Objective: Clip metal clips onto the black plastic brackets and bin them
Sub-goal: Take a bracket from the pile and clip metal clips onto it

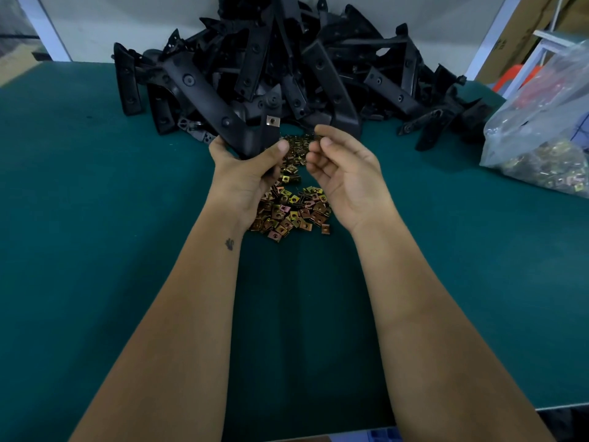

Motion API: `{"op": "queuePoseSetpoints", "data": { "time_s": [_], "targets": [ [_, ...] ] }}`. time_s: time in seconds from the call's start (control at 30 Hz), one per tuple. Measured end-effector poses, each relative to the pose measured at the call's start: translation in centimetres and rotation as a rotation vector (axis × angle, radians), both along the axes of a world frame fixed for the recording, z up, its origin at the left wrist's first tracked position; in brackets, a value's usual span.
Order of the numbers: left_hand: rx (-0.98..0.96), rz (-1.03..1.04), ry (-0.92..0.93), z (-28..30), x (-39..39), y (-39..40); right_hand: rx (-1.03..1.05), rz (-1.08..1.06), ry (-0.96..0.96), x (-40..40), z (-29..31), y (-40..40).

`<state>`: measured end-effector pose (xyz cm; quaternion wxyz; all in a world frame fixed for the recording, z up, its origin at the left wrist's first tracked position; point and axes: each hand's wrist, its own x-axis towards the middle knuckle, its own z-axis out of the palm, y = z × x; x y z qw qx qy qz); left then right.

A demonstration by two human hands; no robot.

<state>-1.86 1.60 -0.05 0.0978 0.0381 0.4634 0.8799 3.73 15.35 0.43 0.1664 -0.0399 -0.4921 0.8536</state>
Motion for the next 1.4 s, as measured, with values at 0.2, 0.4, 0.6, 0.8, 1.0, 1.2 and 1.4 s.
{"op": "queuePoseSetpoints", "data": {
  "time_s": [0.2, 0.4, 0.6, 0.8, 1.0, 1.2, 1.4],
  "targets": [
    [0.145, -0.049, -0.121, -0.1, -0.5, 0.0, 0.207, -0.132, -0.028, -0.1, 0.0, -0.6],
    [0.307, -0.123, -0.183, 0.1, -0.4, -0.2, 0.352, -0.216, -0.03, -0.3, -0.1, -1.4],
    [0.261, -0.142, -0.133, 0.2, -0.2, 0.0, 0.305, -0.165, -0.038, -0.2, -0.1, -1.7],
    [0.288, -0.186, -0.156, 0.2, -0.2, -0.1, 0.351, -0.132, -0.078, -0.2, 0.1, -2.0],
    [0.297, -0.19, -0.159, 0.4, 0.0, 0.0, 0.426, -0.14, -0.122, -0.3, 0.0, -2.2],
    [0.279, -0.249, -0.106, 0.4, 0.2, 0.0, 0.375, -0.101, -0.128, -0.2, 0.1, -2.1],
    [0.269, -0.251, -0.082, 0.2, 0.1, 0.0, 0.346, -0.073, -0.145, -0.3, 0.1, -2.2]
  ]
}}
